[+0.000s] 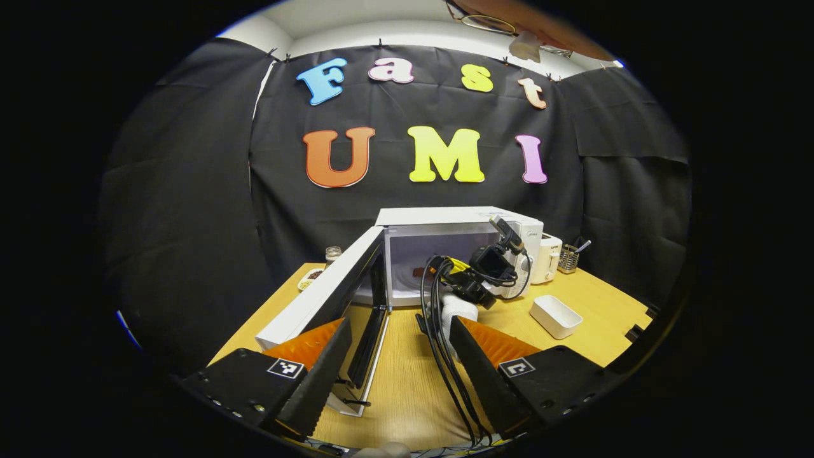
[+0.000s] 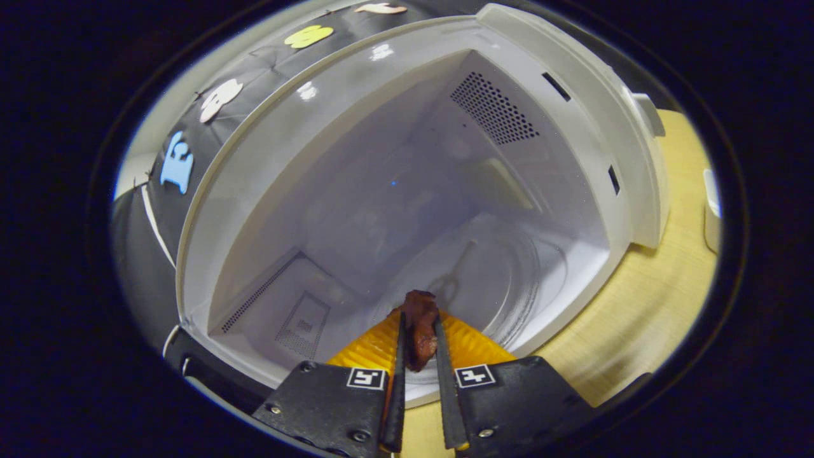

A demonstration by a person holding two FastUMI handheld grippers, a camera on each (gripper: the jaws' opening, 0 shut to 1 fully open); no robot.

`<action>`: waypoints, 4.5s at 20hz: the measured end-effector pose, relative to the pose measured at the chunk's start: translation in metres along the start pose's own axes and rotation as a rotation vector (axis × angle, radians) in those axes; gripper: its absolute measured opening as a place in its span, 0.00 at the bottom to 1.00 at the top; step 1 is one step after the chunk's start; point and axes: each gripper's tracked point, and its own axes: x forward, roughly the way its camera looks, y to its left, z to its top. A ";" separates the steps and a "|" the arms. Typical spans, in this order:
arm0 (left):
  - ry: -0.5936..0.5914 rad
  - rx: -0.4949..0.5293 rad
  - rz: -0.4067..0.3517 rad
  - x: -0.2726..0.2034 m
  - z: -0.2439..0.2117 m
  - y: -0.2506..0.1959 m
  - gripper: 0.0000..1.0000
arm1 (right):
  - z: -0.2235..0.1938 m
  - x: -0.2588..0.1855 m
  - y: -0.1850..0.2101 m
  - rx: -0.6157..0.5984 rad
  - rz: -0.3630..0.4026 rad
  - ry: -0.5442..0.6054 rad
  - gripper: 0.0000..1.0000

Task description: Open the microwave oven with the left hand, put the food in, and close the microwave oven.

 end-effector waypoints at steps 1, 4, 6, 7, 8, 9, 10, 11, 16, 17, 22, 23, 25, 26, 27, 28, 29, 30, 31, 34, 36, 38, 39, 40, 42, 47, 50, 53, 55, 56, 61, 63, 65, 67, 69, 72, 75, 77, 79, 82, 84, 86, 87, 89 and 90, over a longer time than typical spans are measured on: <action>0.005 0.006 0.003 0.000 -0.001 0.000 0.95 | 0.000 0.000 -0.001 -0.025 -0.005 0.004 0.30; 0.003 0.019 0.002 0.000 0.001 -0.005 0.95 | 0.001 -0.003 -0.007 -0.097 -0.014 0.007 0.33; -0.015 0.027 0.001 -0.001 0.007 -0.009 0.95 | 0.010 -0.006 -0.012 -0.152 -0.032 -0.019 0.52; -0.015 0.035 0.000 0.000 0.007 -0.010 0.95 | 0.017 -0.007 -0.011 -0.167 -0.028 -0.042 0.56; -0.016 0.042 0.000 0.000 0.007 -0.011 0.95 | 0.020 -0.007 -0.013 -0.191 -0.035 -0.048 0.60; -0.018 0.045 -0.001 0.000 0.008 -0.013 0.95 | 0.022 -0.010 -0.011 -0.216 -0.029 -0.043 0.78; -0.016 0.043 -0.001 0.000 0.008 -0.014 0.95 | 0.023 -0.010 -0.011 -0.244 -0.022 -0.049 0.95; -0.017 0.037 0.002 -0.001 0.008 -0.015 0.95 | 0.025 -0.014 -0.010 -0.263 -0.014 -0.053 0.84; -0.030 0.034 0.002 -0.002 0.017 -0.022 0.95 | 0.040 -0.050 -0.008 -0.338 0.000 -0.058 1.00; -0.041 0.039 0.003 -0.004 0.023 -0.023 0.95 | 0.046 -0.063 -0.005 -0.354 0.008 -0.047 0.89; -0.092 0.035 0.022 -0.021 0.062 -0.014 0.95 | 0.095 -0.151 0.001 -0.484 0.048 0.021 0.90; -0.100 0.032 0.023 -0.025 0.070 -0.012 0.95 | 0.111 -0.173 0.002 -0.529 0.058 0.033 0.90; -0.118 0.032 0.033 -0.032 0.083 -0.008 0.95 | 0.143 -0.219 0.000 -0.625 0.059 0.035 0.90; -0.125 0.036 0.037 -0.036 0.088 -0.007 0.95 | 0.160 -0.242 -0.002 -0.664 0.064 0.025 1.00; -0.132 0.041 0.040 -0.039 0.092 -0.005 0.95 | 0.177 -0.264 -0.005 -0.698 0.058 0.018 1.00; -0.140 0.052 0.051 -0.042 0.096 0.000 0.95 | 0.193 -0.285 -0.010 -0.732 0.060 0.000 1.00; -0.145 0.062 0.058 -0.045 0.098 0.003 0.95 | 0.210 -0.305 -0.019 -0.757 0.044 -0.013 1.00; -0.148 0.070 0.067 -0.046 0.099 0.005 0.95 | 0.223 -0.321 -0.034 -0.781 0.030 -0.017 1.00; -0.150 0.077 0.073 -0.048 0.100 0.007 0.95 | 0.235 -0.339 -0.046 -0.798 0.005 -0.016 1.00; -0.156 0.071 0.072 -0.051 0.104 0.008 0.95 | 0.259 -0.390 -0.074 -0.776 -0.050 -0.026 1.00; -0.147 0.063 0.063 -0.049 0.102 0.005 0.83 | 0.264 -0.413 -0.087 -0.725 -0.067 -0.014 0.91; -0.153 0.055 0.055 -0.049 0.104 0.001 0.72 | 0.269 -0.432 -0.097 -0.693 -0.080 -0.009 0.91; -0.153 0.049 0.027 -0.046 0.104 -0.005 0.65 | 0.274 -0.439 -0.099 -0.673 -0.084 -0.017 0.91; -0.146 0.044 0.013 -0.046 0.102 -0.010 0.64 | 0.278 -0.443 -0.103 -0.657 -0.095 -0.020 0.91; -0.150 0.037 0.017 -0.044 0.104 -0.010 0.37 | 0.284 -0.450 -0.111 -0.634 -0.117 -0.025 1.00; -0.152 -0.008 0.035 -0.042 0.099 -0.004 0.00 | 0.290 -0.456 -0.115 -0.604 -0.135 -0.026 1.00; -0.162 0.025 0.047 -0.039 0.105 0.010 0.00 | 0.289 -0.456 -0.115 -0.579 -0.129 -0.019 1.00; -0.166 0.062 0.078 -0.041 0.106 0.036 0.00 | 0.287 -0.453 -0.113 -0.559 -0.126 -0.012 1.00; -0.154 0.092 0.129 -0.040 0.098 0.062 0.00 | 0.287 -0.452 -0.111 -0.556 -0.124 -0.012 1.00; -0.153 0.091 0.156 -0.041 0.093 0.075 0.00 | 0.286 -0.451 -0.111 -0.557 -0.123 -0.009 1.00; -0.093 0.087 0.227 -0.026 0.052 0.123 0.00 | 0.284 -0.449 -0.110 -0.565 -0.127 0.011 1.00; -0.063 0.073 0.237 -0.018 0.034 0.133 0.00 | 0.287 -0.450 -0.112 -0.566 -0.135 0.012 1.00; -0.034 0.058 0.248 -0.010 0.016 0.139 0.00 | 0.288 -0.450 -0.113 -0.563 -0.144 0.014 1.00; -0.007 0.035 0.239 -0.006 0.003 0.137 0.00 | 0.288 -0.450 -0.116 -0.558 -0.149 0.018 1.00; 0.004 0.033 0.224 -0.006 0.001 0.131 0.00 | 0.288 -0.452 -0.118 -0.558 -0.153 0.021 1.00; 0.003 0.044 0.182 -0.003 0.002 0.111 0.00 | 0.284 -0.449 -0.129 -0.549 -0.162 0.035 1.00; 0.009 0.057 0.130 0.002 0.002 0.083 0.00 | 0.281 -0.451 -0.136 -0.511 -0.166 0.053 1.00; 0.021 0.064 0.084 0.007 0.002 0.062 0.00 | 0.280 -0.451 -0.141 -0.504 -0.172 0.063 1.00; 0.025 0.070 0.040 0.012 0.001 0.038 0.00 | 0.281 -0.452 -0.147 -0.506 -0.179 0.068 1.00; 0.012 0.064 -0.022 0.022 0.006 0.003 0.00 | 0.289 -0.453 -0.155 -0.503 -0.191 0.066 1.00; 0.010 0.053 -0.061 0.031 0.008 -0.019 0.00 | 0.295 -0.454 -0.164 -0.498 -0.204 0.064 1.00; 0.011 0.046 -0.092 0.042 0.010 -0.039 0.00 | 0.301 -0.455 -0.173 -0.490 -0.216 0.064 1.00; 0.007 0.043 -0.110 0.047 0.012 -0.049 0.00 | 0.304 -0.456 -0.178 -0.488 -0.225 0.061 1.00; 0.015 0.049 -0.136 0.059 0.012 -0.066 0.00 | 0.311 -0.457 -0.188 -0.484 -0.242 0.055 1.00; 0.023 0.054 -0.146 0.064 0.009 -0.074 0.00 | 0.315 -0.458 -0.194 -0.481 -0.251 0.053 1.00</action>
